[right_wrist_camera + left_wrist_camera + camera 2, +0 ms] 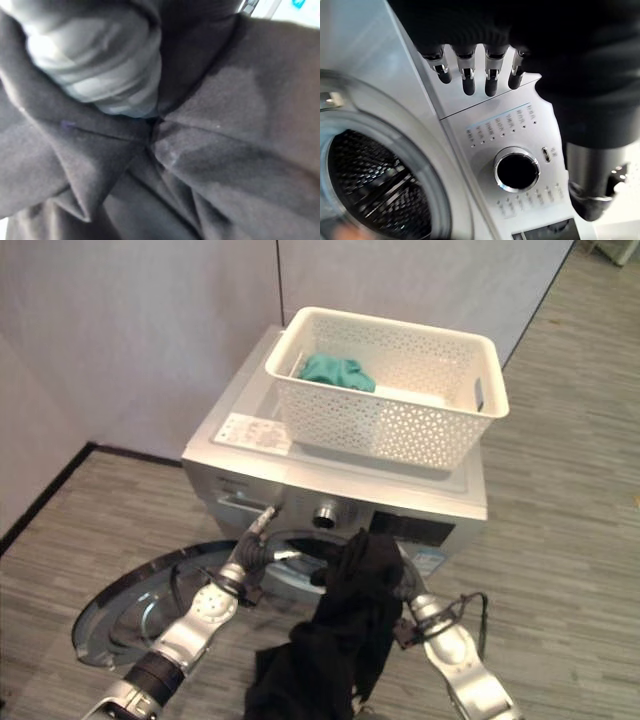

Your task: Grab the laundry basket,head to the washer,open it,put in the laundry and shut it.

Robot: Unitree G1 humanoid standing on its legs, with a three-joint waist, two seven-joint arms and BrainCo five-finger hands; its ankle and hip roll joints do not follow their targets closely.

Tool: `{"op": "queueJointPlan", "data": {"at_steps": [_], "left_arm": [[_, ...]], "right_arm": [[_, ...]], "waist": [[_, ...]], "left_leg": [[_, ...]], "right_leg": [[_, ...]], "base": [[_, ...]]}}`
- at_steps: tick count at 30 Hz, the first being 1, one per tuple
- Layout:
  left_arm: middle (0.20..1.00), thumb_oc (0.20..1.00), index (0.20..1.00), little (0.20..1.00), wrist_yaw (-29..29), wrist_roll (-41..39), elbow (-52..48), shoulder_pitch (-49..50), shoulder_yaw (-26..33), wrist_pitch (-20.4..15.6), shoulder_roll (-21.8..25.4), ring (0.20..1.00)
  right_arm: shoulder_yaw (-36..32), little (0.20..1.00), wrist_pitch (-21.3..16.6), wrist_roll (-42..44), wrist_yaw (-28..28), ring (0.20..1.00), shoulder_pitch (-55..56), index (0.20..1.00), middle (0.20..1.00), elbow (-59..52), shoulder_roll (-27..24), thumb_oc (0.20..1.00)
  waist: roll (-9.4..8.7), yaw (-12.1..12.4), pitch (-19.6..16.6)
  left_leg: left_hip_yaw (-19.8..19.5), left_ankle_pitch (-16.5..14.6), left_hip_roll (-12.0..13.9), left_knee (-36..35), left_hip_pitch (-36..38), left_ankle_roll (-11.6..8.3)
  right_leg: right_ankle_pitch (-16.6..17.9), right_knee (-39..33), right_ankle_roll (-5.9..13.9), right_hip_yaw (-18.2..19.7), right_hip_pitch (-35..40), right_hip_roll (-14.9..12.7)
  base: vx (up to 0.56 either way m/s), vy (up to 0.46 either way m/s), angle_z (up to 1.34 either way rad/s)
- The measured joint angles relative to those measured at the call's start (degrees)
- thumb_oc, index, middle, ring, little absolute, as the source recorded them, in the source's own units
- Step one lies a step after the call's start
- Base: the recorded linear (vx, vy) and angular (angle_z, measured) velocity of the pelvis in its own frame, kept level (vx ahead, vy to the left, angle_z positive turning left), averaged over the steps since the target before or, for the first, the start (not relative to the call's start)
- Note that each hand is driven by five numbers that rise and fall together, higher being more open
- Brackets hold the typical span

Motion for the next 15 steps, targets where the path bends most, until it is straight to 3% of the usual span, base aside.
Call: {"op": "queueJointPlan", "data": {"at_steps": [12, 15], "left_arm": [[1.000, 1.000, 1.000, 1.000, -6.58, -3.68, -2.09, -0.91, -3.73, 1.28, -0.53, 1.000], [1.000, 1.000, 1.000, 1.000, -9.88, -7.59, -5.91, -4.41, -11.30, 1.96, 1.22, 1.000]], "right_arm": [[-0.35, 0.200, 0.38, 0.19, -1.06, 0.200, -1.92, 0.200, 0.200, -0.01, 0.50, 0.200], [-1.23, 0.200, 0.74, 0.55, -1.27, 0.200, -2.29, 0.200, 0.200, 0.59, 1.39, 0.200]], "waist": [[1.24, 0.63, 0.20], [1.98, 0.18, -0.27]], "left_leg": [[-2.17, -0.41, -1.69, 0.00, 0.20, 1.01], [-2.22, -0.61, -2.08, 0.00, 0.26, 1.32]], "right_leg": [[-0.60, 0.00, 0.83, -1.72, 1.20, -1.63], [-0.64, 0.00, 1.00, -1.75, 1.23, -1.99]], "base": [[0.03, 0.016, 0.11], [0.04, -0.007, 0.02]]}}
